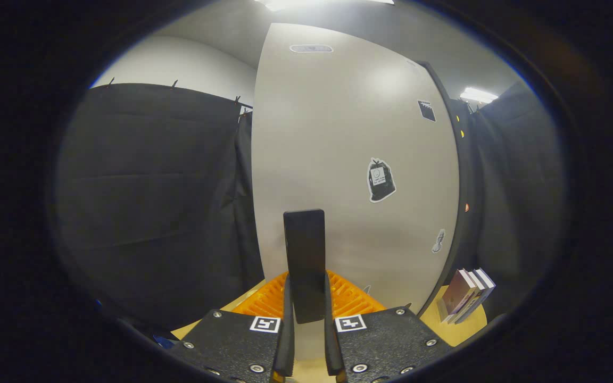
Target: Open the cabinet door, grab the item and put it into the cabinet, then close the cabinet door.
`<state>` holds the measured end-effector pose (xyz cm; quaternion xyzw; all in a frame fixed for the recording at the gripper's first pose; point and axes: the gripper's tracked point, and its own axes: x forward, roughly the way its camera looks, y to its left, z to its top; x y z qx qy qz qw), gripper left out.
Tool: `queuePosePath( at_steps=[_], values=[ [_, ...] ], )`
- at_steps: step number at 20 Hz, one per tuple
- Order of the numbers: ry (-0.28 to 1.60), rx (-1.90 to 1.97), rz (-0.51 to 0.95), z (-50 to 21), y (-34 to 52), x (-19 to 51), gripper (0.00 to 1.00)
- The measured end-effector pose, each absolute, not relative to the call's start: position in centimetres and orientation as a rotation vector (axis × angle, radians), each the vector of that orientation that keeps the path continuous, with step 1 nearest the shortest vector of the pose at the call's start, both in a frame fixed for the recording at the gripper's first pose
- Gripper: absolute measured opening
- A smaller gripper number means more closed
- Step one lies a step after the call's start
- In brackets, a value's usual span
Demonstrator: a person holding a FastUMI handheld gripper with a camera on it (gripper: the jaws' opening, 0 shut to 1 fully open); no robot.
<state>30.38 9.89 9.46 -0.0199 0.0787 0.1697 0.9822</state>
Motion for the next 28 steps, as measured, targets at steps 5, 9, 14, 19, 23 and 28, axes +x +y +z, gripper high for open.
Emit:
queuePosePath(
  at_steps=[5,9,14,19,23,28],
  values=[
    [0.157,-0.030,0.317,9.5,8.8,29.7,0.22],
    [0.150,-0.044,0.279,9.6,7.8,29.4,0.22],
    [0.145,-0.054,0.224,9.8,6.5,29.1,0.21],
    [0.135,-0.056,0.144,10.0,4.9,28.9,0.17],
    [0.135,-0.041,0.047,10.2,2.9,28.5,0.17],
    [0.123,-0.069,-0.118,10.7,-0.3,27.9,0.16]
  ],
)
